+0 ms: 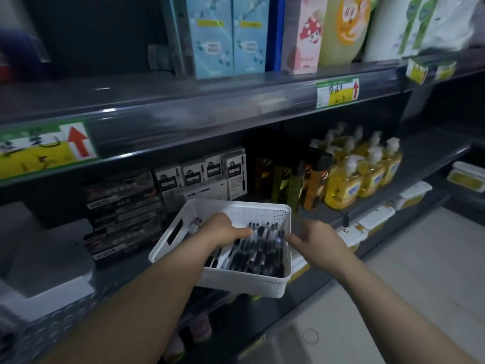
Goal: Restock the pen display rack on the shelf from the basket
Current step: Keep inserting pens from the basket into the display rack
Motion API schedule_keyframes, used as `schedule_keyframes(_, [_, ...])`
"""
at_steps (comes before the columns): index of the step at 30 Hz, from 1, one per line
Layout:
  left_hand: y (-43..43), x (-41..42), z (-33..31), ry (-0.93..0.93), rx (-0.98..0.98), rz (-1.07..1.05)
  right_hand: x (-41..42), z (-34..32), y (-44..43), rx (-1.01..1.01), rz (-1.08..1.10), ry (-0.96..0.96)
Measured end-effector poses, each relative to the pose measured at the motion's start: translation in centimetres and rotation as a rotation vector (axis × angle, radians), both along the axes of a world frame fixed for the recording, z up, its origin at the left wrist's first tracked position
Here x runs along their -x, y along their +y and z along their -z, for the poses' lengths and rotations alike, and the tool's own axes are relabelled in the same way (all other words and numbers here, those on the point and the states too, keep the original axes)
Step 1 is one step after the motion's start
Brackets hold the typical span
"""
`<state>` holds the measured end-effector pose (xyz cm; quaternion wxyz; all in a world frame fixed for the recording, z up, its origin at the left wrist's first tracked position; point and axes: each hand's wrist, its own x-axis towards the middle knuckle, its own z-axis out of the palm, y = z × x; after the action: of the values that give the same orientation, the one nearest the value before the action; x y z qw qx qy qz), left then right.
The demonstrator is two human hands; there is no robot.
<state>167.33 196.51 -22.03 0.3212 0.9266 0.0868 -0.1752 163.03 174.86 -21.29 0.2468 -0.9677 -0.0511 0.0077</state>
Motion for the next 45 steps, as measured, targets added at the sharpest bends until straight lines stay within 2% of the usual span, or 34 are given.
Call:
schedule_keyframes(5, [-1.1,-2.3,2.4,0.058,0.045,-0.065,-0.8,1.6,-0.1,-0.049,-0.032,0.085])
schedule_keyframes(9, [-1.5,-3.2,3.0,0.049,0.027,-0.055,-1.2,1.9,0.0,-0.029,-0.058,0.066])
schedule_keyframes(26, [-2.2,-3.6,4.2,0.103,0.179,0.023,-1.6,2.4,0.3,-0.017,-0.051,0.076])
schedule_keyframes(31, [-1.3,-3.8,2.7,0.002,0.505,-0.087,-1.5,2.0,0.1,-0.003,-0.005,0.105])
schedule_keyframes(36, [1.3,-2.8,-2.6,-0.024,0.870,-0.206,-1.2,-0.5,1.4,0.149,0.060,-0.031])
schedule_keyframes(40, [4.2,-0.4,-5.3,-0.192,0.934,-0.198,-0.8,-3.5,4.9,-0.081,-0.044,-0.082])
schedule_keyframes(45, [8.1,5.6,-6.0,-0.249,0.849,-0.268,1.0,-5.2,11.7,-0.268,-0.298,0.060])
